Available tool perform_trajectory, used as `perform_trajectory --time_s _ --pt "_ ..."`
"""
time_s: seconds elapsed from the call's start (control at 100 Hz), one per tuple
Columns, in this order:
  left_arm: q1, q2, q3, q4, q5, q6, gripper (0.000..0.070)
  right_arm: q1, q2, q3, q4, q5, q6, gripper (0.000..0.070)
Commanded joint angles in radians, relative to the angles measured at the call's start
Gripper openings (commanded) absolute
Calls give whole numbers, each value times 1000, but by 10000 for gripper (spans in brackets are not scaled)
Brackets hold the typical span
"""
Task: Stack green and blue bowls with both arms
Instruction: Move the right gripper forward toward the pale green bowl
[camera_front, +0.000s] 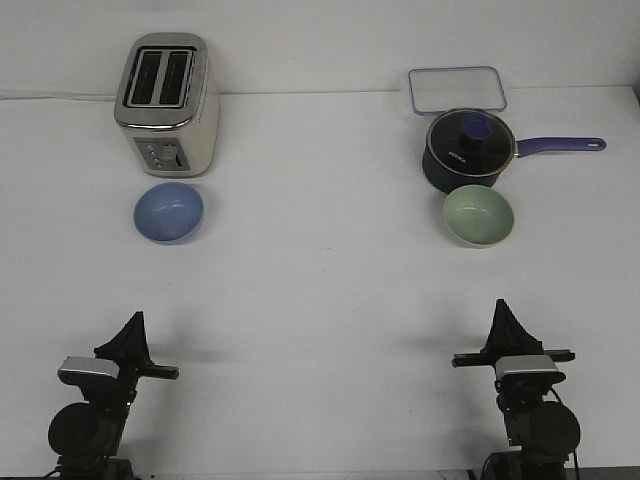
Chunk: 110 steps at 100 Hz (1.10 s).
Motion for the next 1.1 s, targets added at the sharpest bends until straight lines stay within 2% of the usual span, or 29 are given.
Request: perform_trajectory --time_s 0.0,0.29,0.4,0.69,0.89,1.09 --pt "0 -2 -20 14 1 9 12 0 -1 -2 12 0 11 3" --pt "0 -2 -20 14 1 9 12 0 -1 3 11 0 11 3" --pt "0 -2 -20 14 1 9 12 0 -1 39 -28 0 17 3" --pt "0 -2 -20 14 1 9 12 0 64 309 -335 1 26 3" --pt "0 -2 -20 14 1 9 12 0 266 586 -650 0 25 3" --pt "0 -2 -20 14 1 9 12 0 490 815 -879 0 24 3"
